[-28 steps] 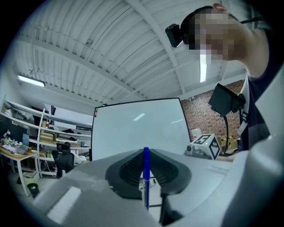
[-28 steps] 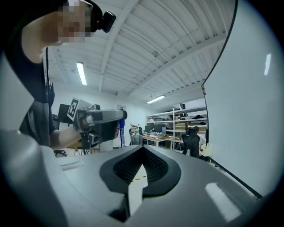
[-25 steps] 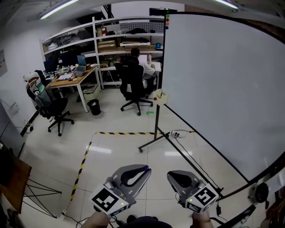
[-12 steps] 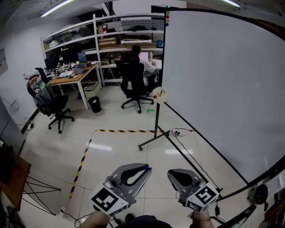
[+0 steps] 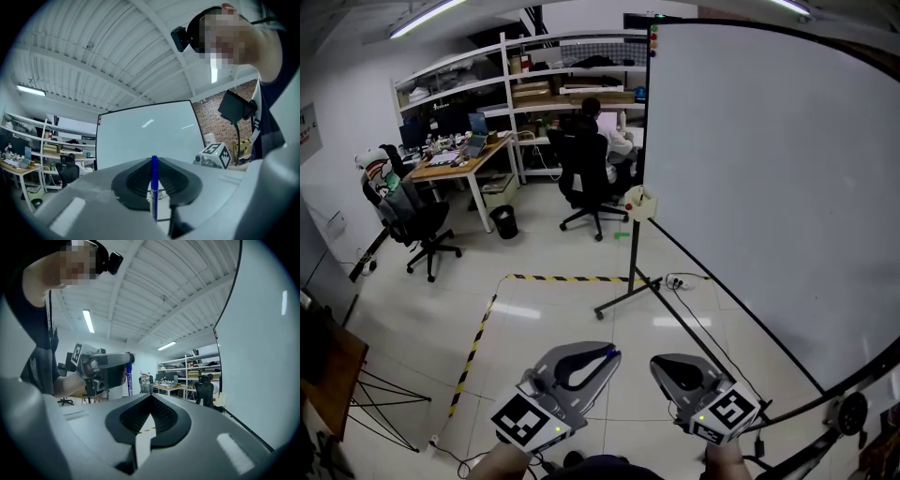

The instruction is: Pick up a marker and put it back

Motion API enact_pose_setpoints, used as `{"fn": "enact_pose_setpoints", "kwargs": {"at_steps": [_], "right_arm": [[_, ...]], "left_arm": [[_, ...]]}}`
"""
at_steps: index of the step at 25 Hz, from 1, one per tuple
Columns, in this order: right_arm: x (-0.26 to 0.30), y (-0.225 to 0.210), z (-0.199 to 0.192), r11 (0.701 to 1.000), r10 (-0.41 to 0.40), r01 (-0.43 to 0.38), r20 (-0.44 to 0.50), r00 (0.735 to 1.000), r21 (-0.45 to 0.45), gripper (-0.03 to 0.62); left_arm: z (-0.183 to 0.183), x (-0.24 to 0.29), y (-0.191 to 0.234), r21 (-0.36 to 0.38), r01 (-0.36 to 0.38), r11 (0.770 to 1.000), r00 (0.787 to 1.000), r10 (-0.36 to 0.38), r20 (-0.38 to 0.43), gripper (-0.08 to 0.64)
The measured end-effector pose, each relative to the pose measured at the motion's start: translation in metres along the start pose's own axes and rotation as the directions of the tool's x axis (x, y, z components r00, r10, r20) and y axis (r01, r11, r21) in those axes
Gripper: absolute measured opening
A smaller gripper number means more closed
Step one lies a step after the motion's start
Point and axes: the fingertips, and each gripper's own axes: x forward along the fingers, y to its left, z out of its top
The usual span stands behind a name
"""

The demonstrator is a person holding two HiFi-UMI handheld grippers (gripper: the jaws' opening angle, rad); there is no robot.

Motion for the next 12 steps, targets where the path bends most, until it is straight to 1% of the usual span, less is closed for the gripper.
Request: {"fn": "enact_pose_setpoints", "kwargs": {"at_steps": [2, 6, 12], "right_arm": [[0.001, -0.001, 0.003, 1.000, 0.013, -0.013, 0.004, 1.000, -0.012, 0.000], [0.001, -0.006, 0.003, 1.000, 0.014, -0.014, -0.012, 1.000, 0.010, 0.000], [0.011, -0.019, 0.011, 0.999, 0.042, -0.042, -0.006, 0.999, -0.021, 0.000]], "left_arm": [[0.002, 0.004, 0.000, 0.003, -0.002, 1.000, 1.000, 0.002, 0.002, 0.040], [0.004, 0.011, 0.003, 0.006, -0.014, 1.000, 1.000, 0.014, 0.009, 0.040], [0.010, 0.024, 0.015, 0.026, -0.039, 0.999, 0.999, 0.038, 0.023, 0.040]]}}
